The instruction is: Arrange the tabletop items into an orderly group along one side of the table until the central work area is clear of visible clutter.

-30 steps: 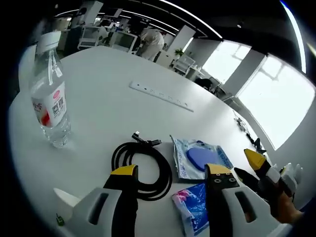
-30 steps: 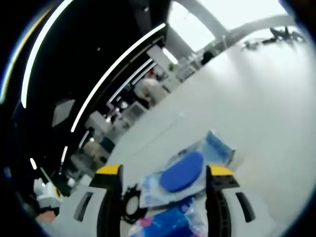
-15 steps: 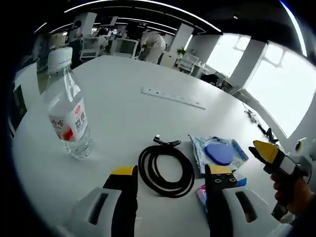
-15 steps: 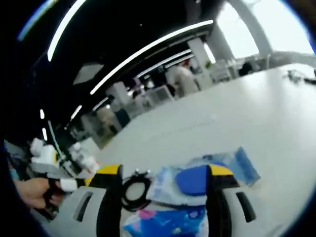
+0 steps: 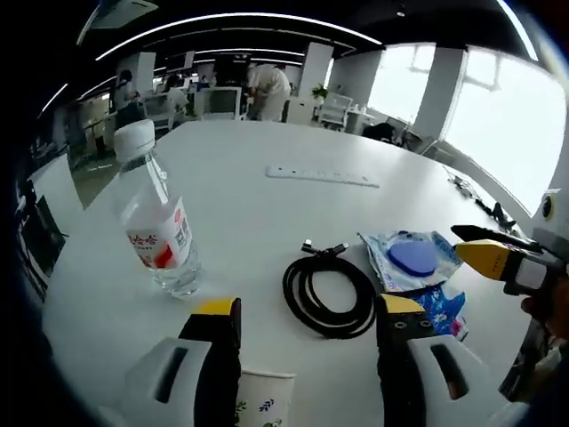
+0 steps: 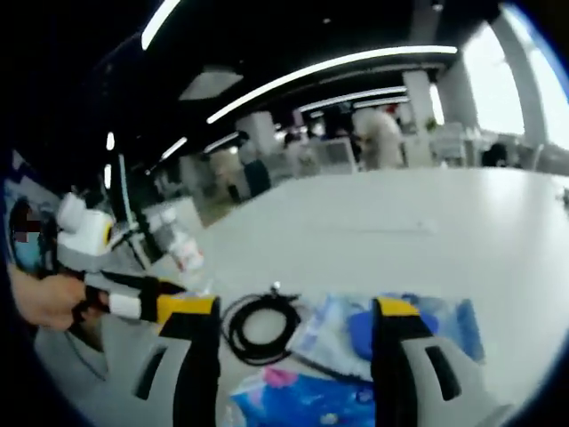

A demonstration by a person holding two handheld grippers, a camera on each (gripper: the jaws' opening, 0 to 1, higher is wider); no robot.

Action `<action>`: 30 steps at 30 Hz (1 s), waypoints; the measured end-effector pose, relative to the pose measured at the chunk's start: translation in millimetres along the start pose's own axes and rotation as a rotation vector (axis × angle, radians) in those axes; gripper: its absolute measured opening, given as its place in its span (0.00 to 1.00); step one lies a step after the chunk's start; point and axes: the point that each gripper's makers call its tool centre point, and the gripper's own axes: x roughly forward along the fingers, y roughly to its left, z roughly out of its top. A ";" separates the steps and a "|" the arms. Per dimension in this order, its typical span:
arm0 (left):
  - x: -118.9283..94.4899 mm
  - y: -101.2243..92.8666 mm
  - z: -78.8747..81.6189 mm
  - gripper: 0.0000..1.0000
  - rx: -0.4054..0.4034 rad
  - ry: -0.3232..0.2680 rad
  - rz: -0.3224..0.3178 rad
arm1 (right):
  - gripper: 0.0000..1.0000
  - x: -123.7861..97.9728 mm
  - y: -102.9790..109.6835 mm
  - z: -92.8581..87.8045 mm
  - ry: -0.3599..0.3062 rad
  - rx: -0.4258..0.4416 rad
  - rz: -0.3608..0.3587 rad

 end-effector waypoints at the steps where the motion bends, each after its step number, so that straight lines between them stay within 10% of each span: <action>1: 0.1 1.0 0.2 0.62 0.013 -0.003 -0.003 | 0.67 1.5 1.7 -2.1 0.017 -0.010 0.008; 5: -2.6 3.0 -3.4 0.63 0.117 0.010 0.007 | 0.67 4.9 6.1 -6.6 0.049 -0.041 0.027; 30: 14.9 4.4 -5.2 0.62 0.024 0.030 -0.019 | 0.67 25.0 14.1 -12.3 0.083 -0.052 0.069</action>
